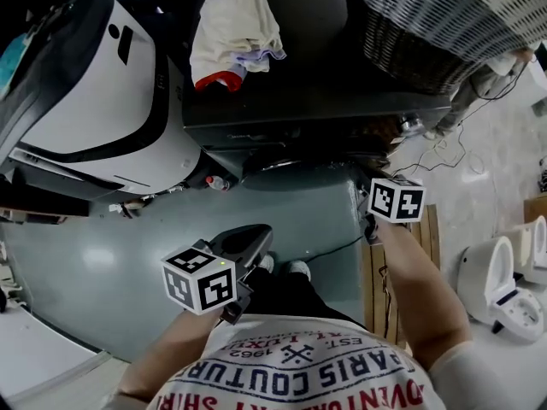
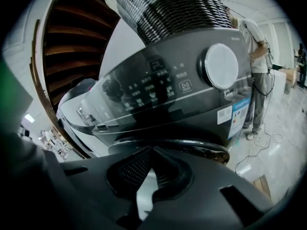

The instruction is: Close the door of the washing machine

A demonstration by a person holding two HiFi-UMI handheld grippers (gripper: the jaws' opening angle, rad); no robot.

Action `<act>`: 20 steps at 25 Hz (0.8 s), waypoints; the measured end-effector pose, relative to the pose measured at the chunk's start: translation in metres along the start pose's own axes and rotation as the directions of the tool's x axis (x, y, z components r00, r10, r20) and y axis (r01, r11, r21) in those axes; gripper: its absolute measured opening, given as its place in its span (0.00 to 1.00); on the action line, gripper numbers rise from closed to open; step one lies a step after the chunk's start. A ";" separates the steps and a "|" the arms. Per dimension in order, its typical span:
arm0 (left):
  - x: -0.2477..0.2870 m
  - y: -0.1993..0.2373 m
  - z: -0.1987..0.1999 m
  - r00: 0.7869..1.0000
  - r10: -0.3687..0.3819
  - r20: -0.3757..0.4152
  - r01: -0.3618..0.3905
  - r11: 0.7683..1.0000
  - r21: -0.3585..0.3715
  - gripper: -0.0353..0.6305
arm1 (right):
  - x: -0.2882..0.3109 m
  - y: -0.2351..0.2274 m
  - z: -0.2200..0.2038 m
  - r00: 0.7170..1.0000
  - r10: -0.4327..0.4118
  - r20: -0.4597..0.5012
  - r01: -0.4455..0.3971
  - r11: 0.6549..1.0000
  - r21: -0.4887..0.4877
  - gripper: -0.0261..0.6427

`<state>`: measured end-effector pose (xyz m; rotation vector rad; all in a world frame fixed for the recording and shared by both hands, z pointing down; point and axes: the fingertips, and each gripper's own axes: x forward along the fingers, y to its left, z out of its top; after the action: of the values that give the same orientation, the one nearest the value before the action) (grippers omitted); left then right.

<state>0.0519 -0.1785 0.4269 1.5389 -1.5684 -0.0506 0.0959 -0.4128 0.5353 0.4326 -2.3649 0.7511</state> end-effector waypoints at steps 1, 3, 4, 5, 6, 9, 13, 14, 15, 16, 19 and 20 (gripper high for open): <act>-0.002 -0.004 0.003 1.000 -0.003 0.007 0.003 1.000 0.000 0.09 | -0.009 0.009 0.003 1.000 0.028 -0.002 -0.028 0.999 -0.019 0.07; -0.005 -0.013 0.011 1.000 -0.014 0.020 0.014 1.000 0.003 0.09 | -0.031 0.031 0.009 0.997 0.077 -0.016 -0.077 0.995 -0.060 0.07; -0.007 -0.018 0.017 0.999 -0.023 0.025 0.023 1.000 0.010 0.09 | -0.045 0.044 0.011 0.995 0.101 -0.020 -0.102 0.992 -0.075 0.07; -0.010 -0.024 0.022 0.999 -0.034 0.029 0.033 0.999 0.023 0.09 | -0.059 0.059 0.013 0.991 0.132 -0.017 -0.133 0.987 -0.086 0.07; -0.014 -0.030 0.029 0.998 -0.044 0.034 0.043 0.998 0.041 0.09 | -0.074 0.075 0.016 0.986 0.168 -0.007 -0.168 0.981 -0.094 0.07; -0.025 -0.049 0.046 0.996 -0.071 0.054 0.064 0.991 0.119 0.09 | -0.120 0.119 0.027 0.967 0.251 0.038 -0.243 0.959 -0.147 0.07; -0.058 -0.083 0.058 0.985 -0.149 0.081 0.129 0.969 0.212 0.09 | -0.177 0.185 0.040 0.928 0.354 0.121 -0.315 0.914 -0.255 0.07; -0.069 -0.091 0.059 0.981 -0.172 0.086 0.147 0.960 0.236 0.09 | -0.191 0.201 0.043 0.913 0.381 0.147 -0.334 0.904 -0.268 0.07; -0.080 -0.099 0.061 0.977 -0.191 0.091 0.161 0.951 0.262 0.09 | -0.204 0.217 0.045 0.897 0.407 0.171 -0.353 0.894 -0.276 0.07; -0.092 -0.106 0.062 0.973 -0.207 0.098 0.171 0.942 0.288 0.09 | -0.215 0.232 0.047 0.881 0.432 0.192 -0.371 0.884 -0.284 0.07; -0.128 -0.125 0.067 0.957 -0.257 0.131 0.198 0.916 0.350 0.09 | -0.247 0.270 0.047 0.846 0.472 0.246 -0.386 0.862 -0.327 0.07; -0.139 -0.131 0.068 0.949 -0.279 0.146 0.210 0.907 0.365 0.09 | -0.256 0.280 0.047 0.839 0.476 0.264 -0.380 0.860 -0.341 0.07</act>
<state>0.0856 -0.1312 0.2321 2.0597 -1.5839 -0.0722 0.1382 -0.1908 0.2263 -0.1190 -2.8961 0.5518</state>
